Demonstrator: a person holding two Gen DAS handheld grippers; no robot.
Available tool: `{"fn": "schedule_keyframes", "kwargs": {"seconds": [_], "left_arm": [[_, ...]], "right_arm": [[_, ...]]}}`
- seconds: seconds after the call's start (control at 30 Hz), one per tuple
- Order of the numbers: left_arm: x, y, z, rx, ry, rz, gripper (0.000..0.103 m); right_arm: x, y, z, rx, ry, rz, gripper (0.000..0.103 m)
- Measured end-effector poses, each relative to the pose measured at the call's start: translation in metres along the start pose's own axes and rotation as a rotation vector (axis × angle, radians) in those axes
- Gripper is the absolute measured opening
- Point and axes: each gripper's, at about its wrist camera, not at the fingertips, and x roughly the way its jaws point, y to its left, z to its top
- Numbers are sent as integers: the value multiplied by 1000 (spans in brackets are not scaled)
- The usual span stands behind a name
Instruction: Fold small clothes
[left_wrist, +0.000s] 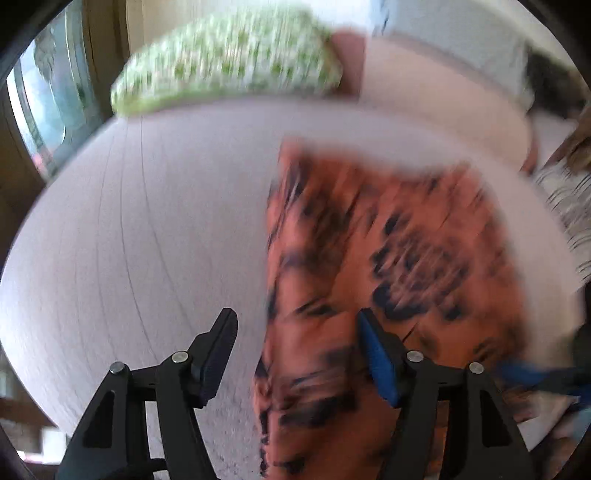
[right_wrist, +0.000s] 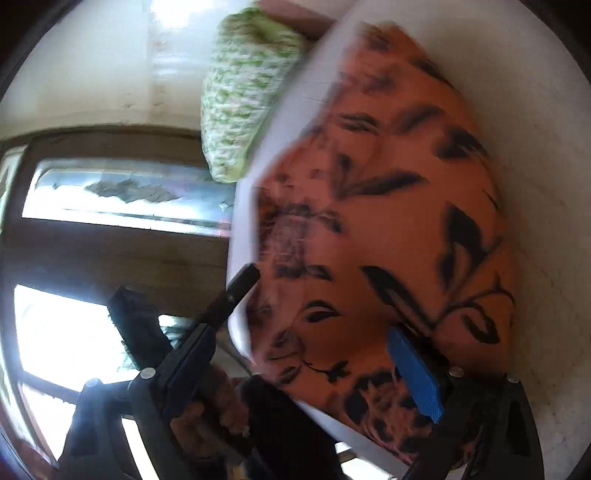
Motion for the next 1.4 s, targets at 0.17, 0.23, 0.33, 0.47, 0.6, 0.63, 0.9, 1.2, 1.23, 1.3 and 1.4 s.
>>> {"fn": "schedule_keyframes", "kwargs": {"seconds": [0.17,0.23,0.33,0.47,0.6,0.63,0.9,1.2,1.23,1.3,1.4], "left_arm": [[-28,1,8,-34,-66,-11,71],[-44,-7,13,5,-117,-24,71],[-52,-21,18,56,-156,-52,71],[-24,-34,21,130,-119,4,71],[8,-20,18,89,-44,35,74],[10,-17,17,72,-42,19,75],[22,-1,9,32,-58,-5,84],[23,-2,7,30,-63,-2,85],[23,-1,6,31,-65,-1,85],[24,0,6,29,-65,-6,86],[26,2,7,27,-63,-6,87]], "right_arm": [[-27,40,-14,-160,-70,-14,96],[-51,29,-13,-140,-131,-31,96],[-70,-7,8,-28,-206,-97,96],[-64,-41,52,51,-219,-151,96],[-36,-53,90,48,-179,-187,96],[-26,-60,99,60,-162,-212,96],[-9,-23,110,-75,-155,-295,32],[-35,-22,90,-52,-220,-229,85],[-39,-23,85,-41,-219,-234,85],[-36,-34,74,9,-176,-211,85],[-8,-46,59,11,-50,-251,51]]}}
